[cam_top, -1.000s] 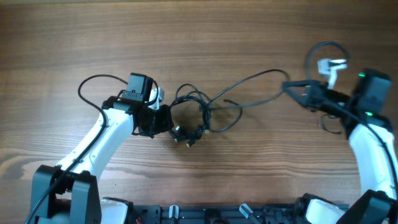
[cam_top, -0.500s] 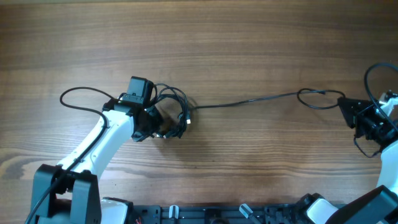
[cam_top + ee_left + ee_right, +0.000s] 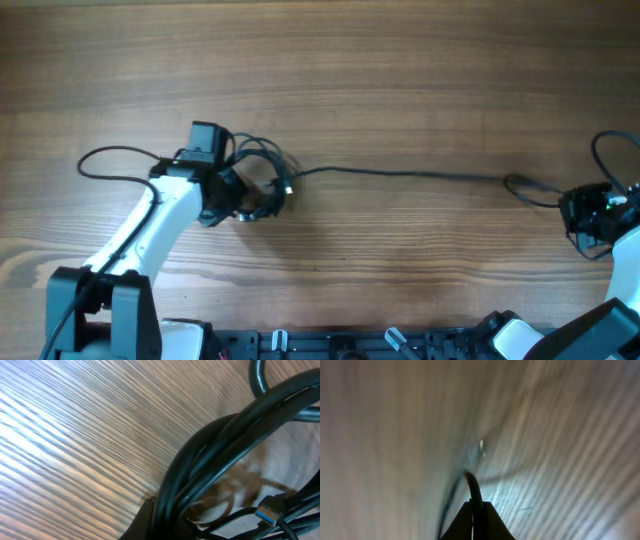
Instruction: Untangle cables
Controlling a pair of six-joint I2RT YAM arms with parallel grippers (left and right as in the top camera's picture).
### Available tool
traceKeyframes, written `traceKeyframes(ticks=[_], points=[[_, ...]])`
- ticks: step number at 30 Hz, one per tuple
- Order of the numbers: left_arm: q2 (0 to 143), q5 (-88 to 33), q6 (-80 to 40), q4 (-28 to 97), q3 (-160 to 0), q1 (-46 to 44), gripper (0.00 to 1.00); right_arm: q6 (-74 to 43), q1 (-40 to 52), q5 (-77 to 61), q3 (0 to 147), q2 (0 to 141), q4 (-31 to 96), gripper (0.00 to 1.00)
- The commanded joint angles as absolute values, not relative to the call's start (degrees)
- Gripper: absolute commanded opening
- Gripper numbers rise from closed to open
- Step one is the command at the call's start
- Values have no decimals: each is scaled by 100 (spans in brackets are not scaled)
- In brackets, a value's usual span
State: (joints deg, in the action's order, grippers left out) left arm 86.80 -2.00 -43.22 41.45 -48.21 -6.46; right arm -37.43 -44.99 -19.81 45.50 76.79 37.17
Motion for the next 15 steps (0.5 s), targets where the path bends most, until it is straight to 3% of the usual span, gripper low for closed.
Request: traceKeyframes(ticks=[1,7,12,15], points=[[8713,89,-4458,4289,-4744,16,4,-4115,-4519,-1337,4600,7596,3717,9],[8713,-554,-4517,4397,-4744,1063,4,-4097,-4519,-1411,4600,7596,3693,9],[8713,-1048,-3940,4294,-4744,1197,4,-3817,-4462,-1715,4600,7596,3603,10],[8713,-1046,-3940,4292,-4740,1122,4,-3573,-4204,-1806,4600,7596,3472,26]])
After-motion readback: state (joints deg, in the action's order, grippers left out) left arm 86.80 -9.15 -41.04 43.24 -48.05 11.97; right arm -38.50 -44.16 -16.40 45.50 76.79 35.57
